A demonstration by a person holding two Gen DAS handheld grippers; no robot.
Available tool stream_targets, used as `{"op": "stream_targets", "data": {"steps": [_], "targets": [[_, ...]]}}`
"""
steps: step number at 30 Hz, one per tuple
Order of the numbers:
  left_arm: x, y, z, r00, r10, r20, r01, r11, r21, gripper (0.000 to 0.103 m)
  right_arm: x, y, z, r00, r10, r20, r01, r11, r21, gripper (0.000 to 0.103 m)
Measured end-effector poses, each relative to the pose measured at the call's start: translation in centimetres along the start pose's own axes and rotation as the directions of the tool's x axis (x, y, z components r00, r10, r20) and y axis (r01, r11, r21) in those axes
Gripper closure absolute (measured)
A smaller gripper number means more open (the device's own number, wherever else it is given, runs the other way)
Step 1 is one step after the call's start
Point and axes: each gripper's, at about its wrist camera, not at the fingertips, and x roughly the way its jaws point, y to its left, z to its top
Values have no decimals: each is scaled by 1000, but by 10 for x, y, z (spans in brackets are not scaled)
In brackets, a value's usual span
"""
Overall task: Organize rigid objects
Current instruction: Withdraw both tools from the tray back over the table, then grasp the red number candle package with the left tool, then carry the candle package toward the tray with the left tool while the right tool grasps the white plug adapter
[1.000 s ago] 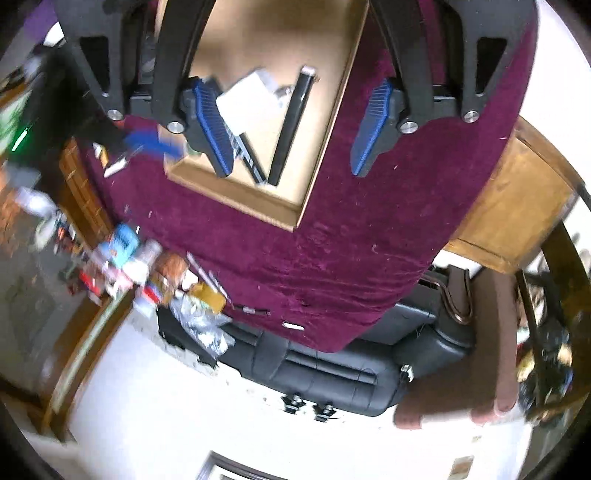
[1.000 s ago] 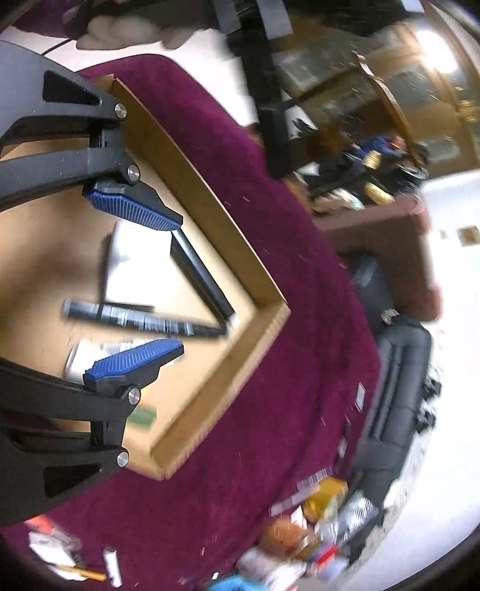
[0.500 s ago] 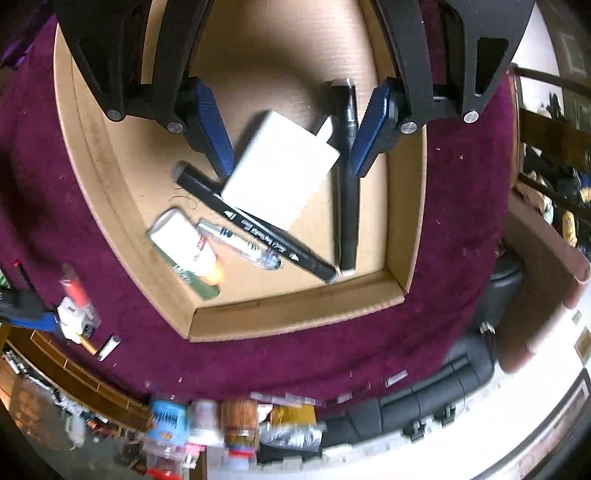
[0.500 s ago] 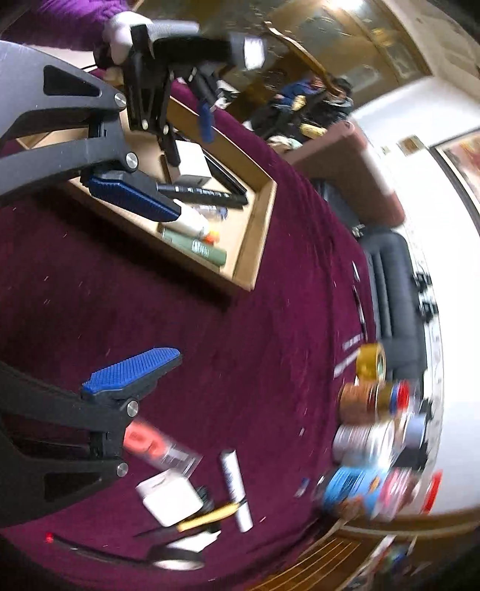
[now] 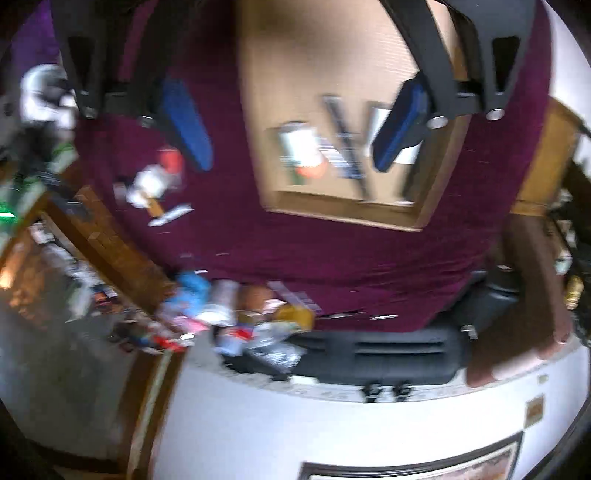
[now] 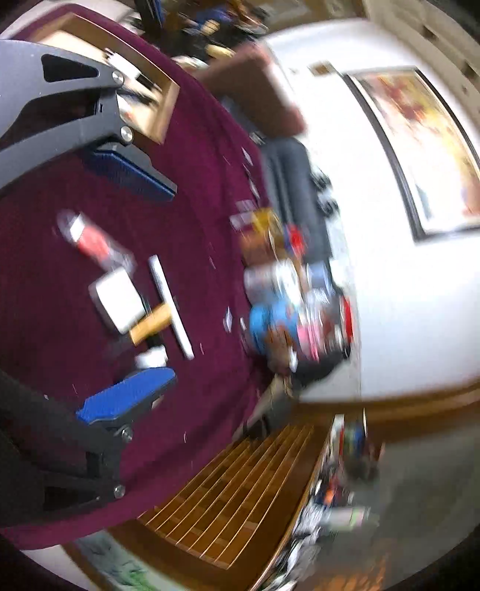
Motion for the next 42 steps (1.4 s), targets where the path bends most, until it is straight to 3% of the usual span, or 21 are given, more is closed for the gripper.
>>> {"op": "stream_targets", "data": {"steps": [2,5,7,10,13,16,19,20,21,22,32,36,39,42], "targets": [[9,-30,-7,998,-47,-44,49,998,36,13,19,-30,0,997,-21,-71,27,996,88,10],[38,-72,-20,987,-78,-137,90,992,87,13,49,-74,-8,984,49,-173,-5,969,248,10],[57,-102,-30,979,-75,-190,97,989,109,13,60,-97,-14,980,70,-184,-8,948,318,10],[88,-134,-36,967,-95,-237,128,983,129,13,69,-118,-21,984,53,-172,8,943,334,10],[111,-159,-39,973,-39,-228,83,979,188,13,70,-131,-33,988,55,-145,1,932,362,10],[149,-174,-35,977,13,-213,44,964,262,15,79,-144,-43,977,86,-194,2,911,413,10],[188,-189,-34,970,52,-237,21,955,295,34,76,-151,-43,979,98,-179,-13,905,426,10],[195,-191,-34,967,59,-246,18,954,300,50,76,-152,-44,978,101,-181,-15,903,428,10],[203,-193,-35,965,68,-255,14,951,308,76,77,-153,-44,976,116,-182,-25,899,438,10],[208,-196,-37,962,89,-259,-1,947,323,80,77,-154,-45,976,119,-184,-27,898,440,10],[147,-172,-52,972,32,-232,25,970,241,80,90,-149,-49,964,123,-238,-14,910,414,10],[168,-168,-61,962,74,-264,-8,970,241,79,92,-147,-50,962,112,-251,-3,917,398,10],[174,-166,-59,967,52,-250,4,976,219,80,91,-147,-51,963,98,-250,7,921,390,10],[145,-157,-56,968,-38,-249,77,986,150,80,89,-144,-50,966,73,-249,27,927,374,11]]}}
